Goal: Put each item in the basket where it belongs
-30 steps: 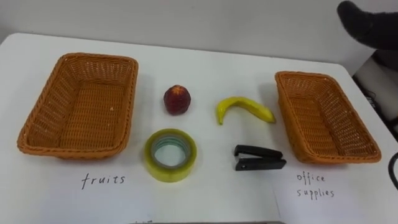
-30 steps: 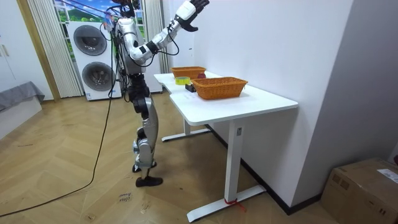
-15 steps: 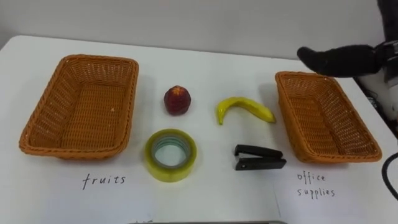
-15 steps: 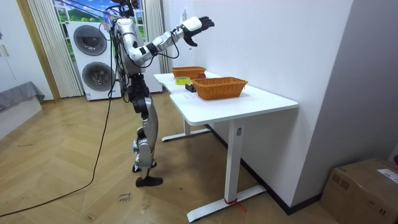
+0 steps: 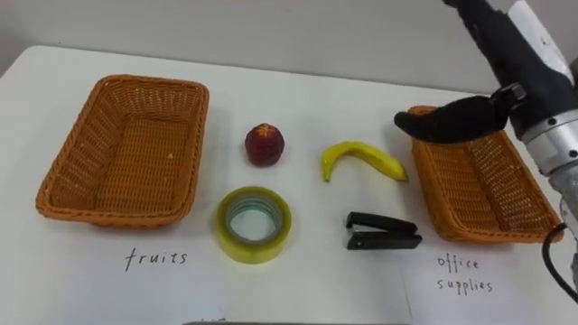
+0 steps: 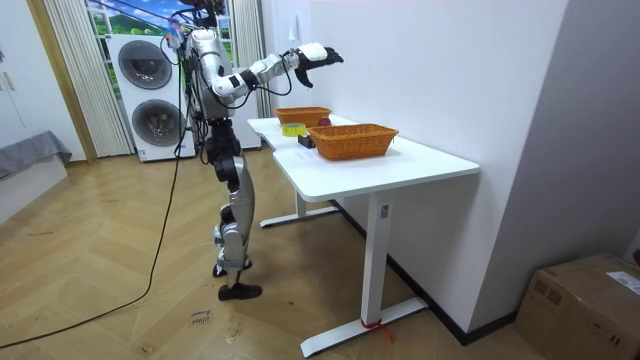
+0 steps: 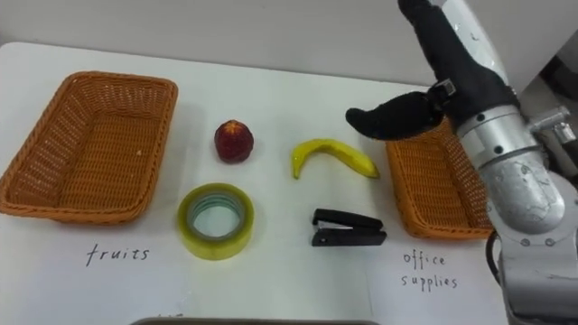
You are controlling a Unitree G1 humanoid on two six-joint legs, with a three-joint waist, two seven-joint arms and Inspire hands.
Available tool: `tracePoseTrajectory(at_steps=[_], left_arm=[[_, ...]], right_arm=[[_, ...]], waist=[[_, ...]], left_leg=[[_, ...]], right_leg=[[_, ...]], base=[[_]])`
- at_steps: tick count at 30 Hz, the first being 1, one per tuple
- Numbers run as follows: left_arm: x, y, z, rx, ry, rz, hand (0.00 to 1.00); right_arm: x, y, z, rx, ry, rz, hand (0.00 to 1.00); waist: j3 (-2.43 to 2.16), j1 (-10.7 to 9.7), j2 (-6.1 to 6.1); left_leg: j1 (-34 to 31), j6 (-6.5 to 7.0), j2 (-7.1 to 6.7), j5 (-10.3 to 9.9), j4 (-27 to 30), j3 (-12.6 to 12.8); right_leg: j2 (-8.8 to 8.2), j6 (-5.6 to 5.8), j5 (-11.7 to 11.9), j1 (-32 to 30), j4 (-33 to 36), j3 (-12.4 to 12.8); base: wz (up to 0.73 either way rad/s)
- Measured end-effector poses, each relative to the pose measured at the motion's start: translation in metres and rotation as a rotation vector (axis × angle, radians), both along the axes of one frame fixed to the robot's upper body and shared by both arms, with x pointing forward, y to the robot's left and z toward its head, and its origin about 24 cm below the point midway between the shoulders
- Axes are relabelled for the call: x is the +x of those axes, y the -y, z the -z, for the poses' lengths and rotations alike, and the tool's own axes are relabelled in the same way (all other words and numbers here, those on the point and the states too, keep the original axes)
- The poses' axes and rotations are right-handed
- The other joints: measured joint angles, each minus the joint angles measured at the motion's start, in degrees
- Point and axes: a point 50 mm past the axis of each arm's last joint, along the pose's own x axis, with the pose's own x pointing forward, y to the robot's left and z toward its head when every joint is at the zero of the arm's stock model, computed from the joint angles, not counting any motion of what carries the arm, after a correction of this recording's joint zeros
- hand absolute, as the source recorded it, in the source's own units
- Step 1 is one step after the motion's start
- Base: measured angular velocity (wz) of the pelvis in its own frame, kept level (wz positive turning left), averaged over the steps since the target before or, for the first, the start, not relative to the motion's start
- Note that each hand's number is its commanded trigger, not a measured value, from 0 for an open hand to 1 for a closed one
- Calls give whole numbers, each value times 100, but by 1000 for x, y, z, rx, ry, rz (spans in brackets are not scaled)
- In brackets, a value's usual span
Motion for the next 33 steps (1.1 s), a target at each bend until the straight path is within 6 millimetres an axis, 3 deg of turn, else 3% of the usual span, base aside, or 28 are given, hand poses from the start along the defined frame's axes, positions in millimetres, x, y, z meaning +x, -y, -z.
tracePoseTrajectory(at_steps=[11, 16, 33], left_arm=[[-1, 1, 1, -3, -5, -13, 0], [-1, 1, 1, -4, -8, -4, 0], [0, -9, -3, 8, -20, 46, 0]], right_arm=[[5, -2, 32, -102, -214, -14, 0], [-1, -1, 47, -151, -322, -38, 0], [-4, -16, 67, -199, -511, -182, 0]], waist=[[10, 15, 27], [6, 135, 20], [3, 169, -112]], left_leg=[[1, 0, 2, 1, 48, -8], [2, 0, 0, 1, 63, -7], [-67, -2, 7, 2, 88, -72]], right_leg=[[1, 0, 0, 0, -3, -38], [-18, -3, 5, 12, 0, -96], [-16, -20, 34, 9, -3, -130]], base=[[0], [0], [1]])
